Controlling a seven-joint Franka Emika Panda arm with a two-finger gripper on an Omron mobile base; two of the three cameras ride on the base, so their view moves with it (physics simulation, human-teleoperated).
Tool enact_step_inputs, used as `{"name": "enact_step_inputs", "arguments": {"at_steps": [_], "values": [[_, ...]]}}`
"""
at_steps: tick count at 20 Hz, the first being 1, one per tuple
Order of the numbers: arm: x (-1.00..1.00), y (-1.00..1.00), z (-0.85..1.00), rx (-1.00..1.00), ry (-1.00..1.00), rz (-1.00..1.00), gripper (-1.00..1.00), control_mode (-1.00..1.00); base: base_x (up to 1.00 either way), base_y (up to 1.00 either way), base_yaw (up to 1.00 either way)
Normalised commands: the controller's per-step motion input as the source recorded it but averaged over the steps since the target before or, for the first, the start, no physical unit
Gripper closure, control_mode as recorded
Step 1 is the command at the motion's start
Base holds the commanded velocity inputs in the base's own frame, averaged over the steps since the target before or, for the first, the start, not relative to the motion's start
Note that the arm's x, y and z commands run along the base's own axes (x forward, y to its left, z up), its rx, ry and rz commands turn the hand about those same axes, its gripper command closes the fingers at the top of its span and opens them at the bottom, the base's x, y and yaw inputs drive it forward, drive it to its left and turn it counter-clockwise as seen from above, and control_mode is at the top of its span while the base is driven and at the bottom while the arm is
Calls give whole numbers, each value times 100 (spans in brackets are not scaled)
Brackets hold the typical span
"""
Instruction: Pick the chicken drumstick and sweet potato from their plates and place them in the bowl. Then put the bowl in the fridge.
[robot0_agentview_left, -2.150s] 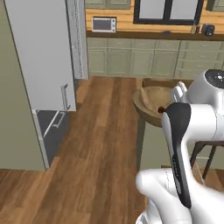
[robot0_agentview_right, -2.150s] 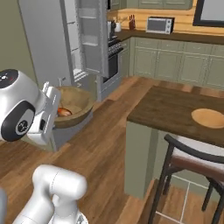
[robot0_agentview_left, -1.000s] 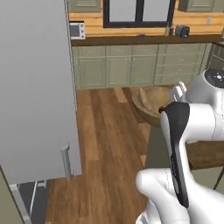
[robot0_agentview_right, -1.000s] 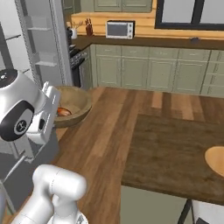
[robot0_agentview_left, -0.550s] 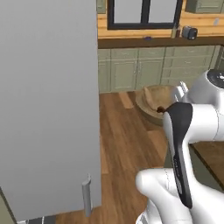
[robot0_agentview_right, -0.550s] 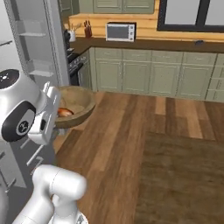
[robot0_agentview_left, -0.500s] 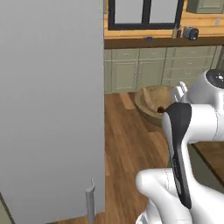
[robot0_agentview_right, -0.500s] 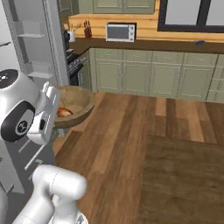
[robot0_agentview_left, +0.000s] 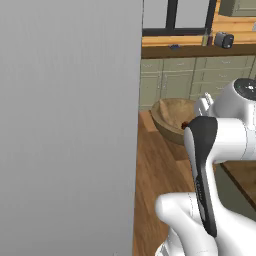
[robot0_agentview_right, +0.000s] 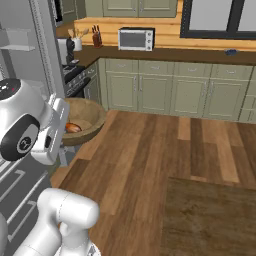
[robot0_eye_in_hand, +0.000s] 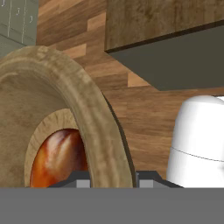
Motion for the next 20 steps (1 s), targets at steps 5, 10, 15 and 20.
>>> {"name": "enact_step_inputs", "arguments": {"at_steps": [5,10,15,20], "values": [[0,0,0,0,0,0,100,100,84,-27,2],[0,0,0,0,0,0,100,100,66,-66,2],[0,0,0,0,0,0,100,100,9,5,30],[0,0,0,0,0,0,100,100,9,0,57]]}}
